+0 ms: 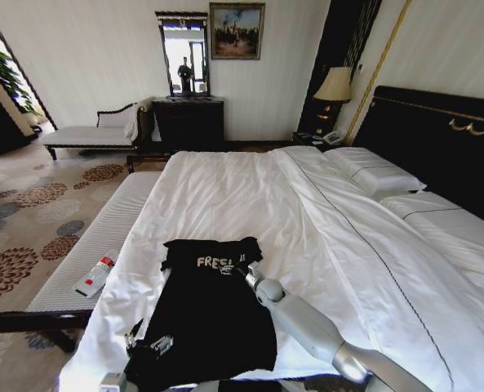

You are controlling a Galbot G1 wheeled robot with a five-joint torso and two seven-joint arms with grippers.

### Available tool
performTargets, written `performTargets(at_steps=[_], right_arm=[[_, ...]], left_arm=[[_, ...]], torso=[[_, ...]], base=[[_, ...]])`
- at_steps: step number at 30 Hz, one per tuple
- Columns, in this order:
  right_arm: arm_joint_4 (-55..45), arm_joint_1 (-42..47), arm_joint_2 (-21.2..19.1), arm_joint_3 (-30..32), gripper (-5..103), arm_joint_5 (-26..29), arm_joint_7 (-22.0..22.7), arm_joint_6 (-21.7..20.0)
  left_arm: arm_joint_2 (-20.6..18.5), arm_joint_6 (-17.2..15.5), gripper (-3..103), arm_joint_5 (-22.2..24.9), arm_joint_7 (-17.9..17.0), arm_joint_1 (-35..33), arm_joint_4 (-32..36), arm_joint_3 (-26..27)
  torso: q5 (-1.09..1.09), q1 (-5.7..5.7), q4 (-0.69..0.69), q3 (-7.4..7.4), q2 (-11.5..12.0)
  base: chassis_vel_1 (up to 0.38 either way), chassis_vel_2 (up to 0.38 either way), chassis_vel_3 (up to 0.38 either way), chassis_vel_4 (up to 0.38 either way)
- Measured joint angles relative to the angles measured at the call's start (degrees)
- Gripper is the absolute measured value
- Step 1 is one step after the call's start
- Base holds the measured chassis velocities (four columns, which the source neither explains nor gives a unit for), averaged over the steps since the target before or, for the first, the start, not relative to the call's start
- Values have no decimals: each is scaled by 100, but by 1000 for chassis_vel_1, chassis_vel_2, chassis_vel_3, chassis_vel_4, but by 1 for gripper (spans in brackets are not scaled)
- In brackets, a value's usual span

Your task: Fold the clothes on the bed.

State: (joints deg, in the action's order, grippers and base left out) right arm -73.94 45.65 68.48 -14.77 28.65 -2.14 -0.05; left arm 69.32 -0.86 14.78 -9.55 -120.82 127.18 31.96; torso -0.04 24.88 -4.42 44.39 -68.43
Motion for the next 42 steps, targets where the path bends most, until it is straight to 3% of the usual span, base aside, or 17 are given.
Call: performTargets(at_steps=[3,9,28,34,42], right_arm=[[-393,303,-152,75,100,102,58,-131],[-192,239,-67,103,100,142,76,-112],[2241,-1716,969,-429,100,575,-11,188],[2759,-2364,1269,-229,100,1160,150,-133],[2372,-2220,1121,144,100,1187,364,-160]], left_arm=[[11,-1,100,22,-3,28,-36,-75],[19,-75,100,19,-19,129,-76,-174],[-105,-144,100,330,-39,174,-99,55],[-106,-133,100,438,-16,202,-170,136],[-112,-229,100,403,-77,351,-182,-99]], torso=[[0,-2,-1,-1,-1],[0,-2,-1,-1,-2],[0,-1,1,1,0],[0,0,2,1,0],[1,0,1,0,0]], base=[[0,0,0,0],[0,0,0,0],[0,0,0,0],[0,0,0,0],[0,0,0,0]])
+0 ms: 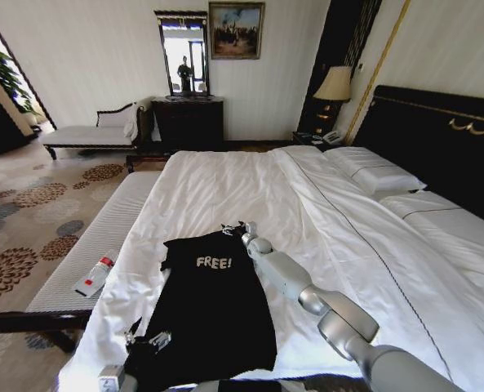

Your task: Fold the clothes on the bed.

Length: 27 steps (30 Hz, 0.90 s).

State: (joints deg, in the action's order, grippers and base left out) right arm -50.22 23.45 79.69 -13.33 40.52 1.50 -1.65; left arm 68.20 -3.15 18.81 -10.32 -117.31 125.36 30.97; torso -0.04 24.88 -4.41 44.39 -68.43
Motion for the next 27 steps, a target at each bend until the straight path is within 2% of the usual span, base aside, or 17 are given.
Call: performTargets(at_steps=[2,3,6,10,12,18,21,23,25,27], right_arm=[[-230,126,-98,1,100,-51,-2,8],[-783,392,-333,-38,100,-127,-18,-14],[-1924,936,-701,-209,100,-199,-110,-103],[-2391,1211,-778,-464,100,-396,-250,-95],[-2367,1273,-671,-729,100,-657,-381,30],[-1909,1201,-276,-1121,100,-686,-402,-3],[-1744,1178,-164,-1182,100,-685,-396,-11],[-1206,1094,92,-1170,100,-775,-418,93],[-1072,1071,162,-1137,100,-796,-428,127],[-584,960,457,-966,100,-828,-462,264]], left_arm=[[-1,-16,100,-5,-12,10,8,-10],[-5,-30,100,-9,-19,18,14,-19],[-3,-32,100,-13,-25,8,8,-25],[10,-29,100,-19,-25,-37,5,-20],[18,-21,100,-26,-26,-104,52,16],[45,16,100,-48,-26,-261,179,154],[54,28,100,-59,-27,-293,201,168],[56,61,100,-62,-27,-319,242,170],[57,68,100,-59,-27,-319,245,169],[65,95,100,-52,-24,-313,240,130]], torso=[[0,0,0,0,0],[1,0,-1,0,0],[1,-1,-3,-1,-1],[0,-1,-2,-1,-1],[-1,-1,-2,-1,0],[-1,-1,0,-1,0],[-1,-1,0,-1,0],[-2,-1,0,-1,-1],[-2,-1,-1,-1,0],[-1,-1,-1,0,0]], base=[[0,0,0,0],[0,0,0,0],[0,0,0,0],[0,0,0,0],[0,0,0,0],[0,0,0,0],[0,0,0,0],[0,0,0,0],[0,0,0,0],[0,0,0,0]])
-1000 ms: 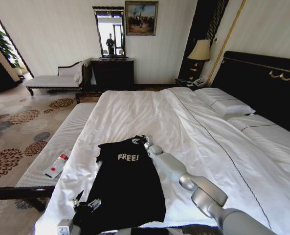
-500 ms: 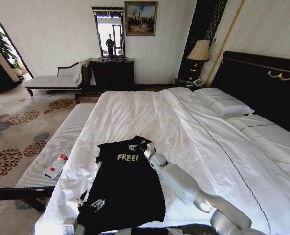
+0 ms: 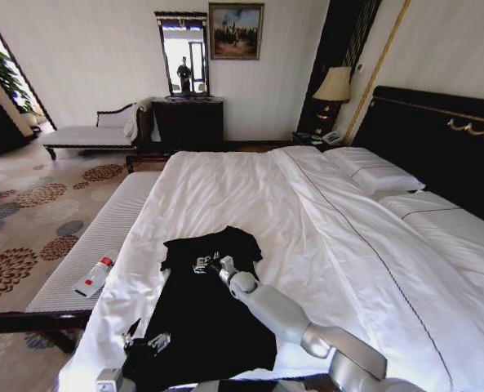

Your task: Fold the clothes on the bed.

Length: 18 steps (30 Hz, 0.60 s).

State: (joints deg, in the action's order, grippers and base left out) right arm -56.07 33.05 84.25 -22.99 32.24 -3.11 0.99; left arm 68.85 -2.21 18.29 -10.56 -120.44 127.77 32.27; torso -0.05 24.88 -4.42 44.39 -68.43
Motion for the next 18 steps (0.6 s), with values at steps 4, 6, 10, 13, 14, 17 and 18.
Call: performTargets(at_steps=[4,6,10,13,14,17,18], right_arm=[[529,-186,317,148,100,-28,-91,130],[919,-358,583,222,100,-31,-128,144],[1517,-662,814,269,100,-32,-172,135],[1831,-938,825,377,100,-33,-183,130],[1909,-1041,825,425,100,-32,-184,128],[2190,-1559,820,661,100,19,-185,157],[2230,-1748,819,741,100,63,-179,171]], left_arm=[[1,19,100,-1,1,0,-9,-59],[-1,28,100,-1,2,-1,-10,-84],[-13,31,100,4,4,-9,2,-86],[-33,31,100,17,3,-16,27,-68],[-36,31,100,21,4,-17,34,-64],[-41,31,100,32,5,-7,45,-54],[-43,30,100,37,5,4,50,-57]], torso=[[0,0,0,0,0],[-1,0,0,0,0],[1,0,5,1,0],[0,0,0,1,0],[0,0,0,1,0],[0,0,0,1,0],[0,1,-1,1,0]], base=[[0,0,0,0],[0,0,0,0],[0,0,0,0],[0,0,0,0],[0,0,0,0],[0,0,0,0],[0,0,0,0]])
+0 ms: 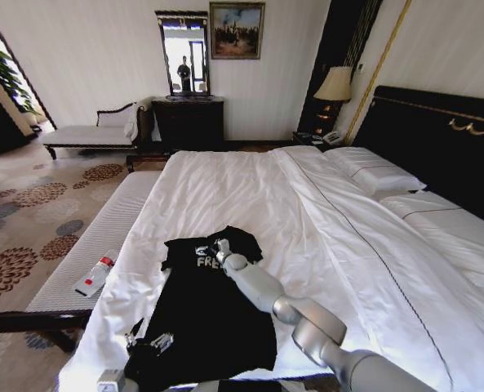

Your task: Fold the clothes on the bed.

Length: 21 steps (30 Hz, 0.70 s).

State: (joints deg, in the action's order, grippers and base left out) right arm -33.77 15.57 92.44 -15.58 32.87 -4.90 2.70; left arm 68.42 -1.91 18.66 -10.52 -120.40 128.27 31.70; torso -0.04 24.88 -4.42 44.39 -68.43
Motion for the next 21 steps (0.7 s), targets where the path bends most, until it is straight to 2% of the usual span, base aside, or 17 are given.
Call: performTargets(at_steps=[5,9,10,11,13,15,21], right_arm=[[-193,-287,-9,229,100,174,205,-32],[-987,62,-34,94,100,270,509,-162],[-1187,259,-169,49,100,130,564,-129],[-1337,423,-367,44,100,53,607,-99],[-1444,540,-516,55,100,30,636,-95],[-1788,912,-981,223,100,62,711,-116],[-2597,1565,-1778,837,100,515,808,-292]], left_arm=[[-9,-30,100,25,-1,53,15,-46],[-36,-68,100,15,-3,121,49,-140],[-35,-76,100,3,-8,132,56,-164],[-35,-84,100,-4,-15,138,58,-178],[-34,-86,100,-11,-16,139,58,-185],[-36,-89,100,-26,-16,133,58,-189],[-43,-86,100,-32,-14,118,38,-167]], torso=[[0,0,1,0,0],[3,-1,5,-1,0],[6,0,13,0,0],[2,0,7,-1,0],[0,0,5,-1,0],[0,0,-6,-1,0],[3,0,0,-1,0]], base=[[0,0,0,0],[0,0,0,0],[0,0,0,0],[0,0,0,0],[0,0,0,0],[0,0,0,0],[0,0,0,0]])
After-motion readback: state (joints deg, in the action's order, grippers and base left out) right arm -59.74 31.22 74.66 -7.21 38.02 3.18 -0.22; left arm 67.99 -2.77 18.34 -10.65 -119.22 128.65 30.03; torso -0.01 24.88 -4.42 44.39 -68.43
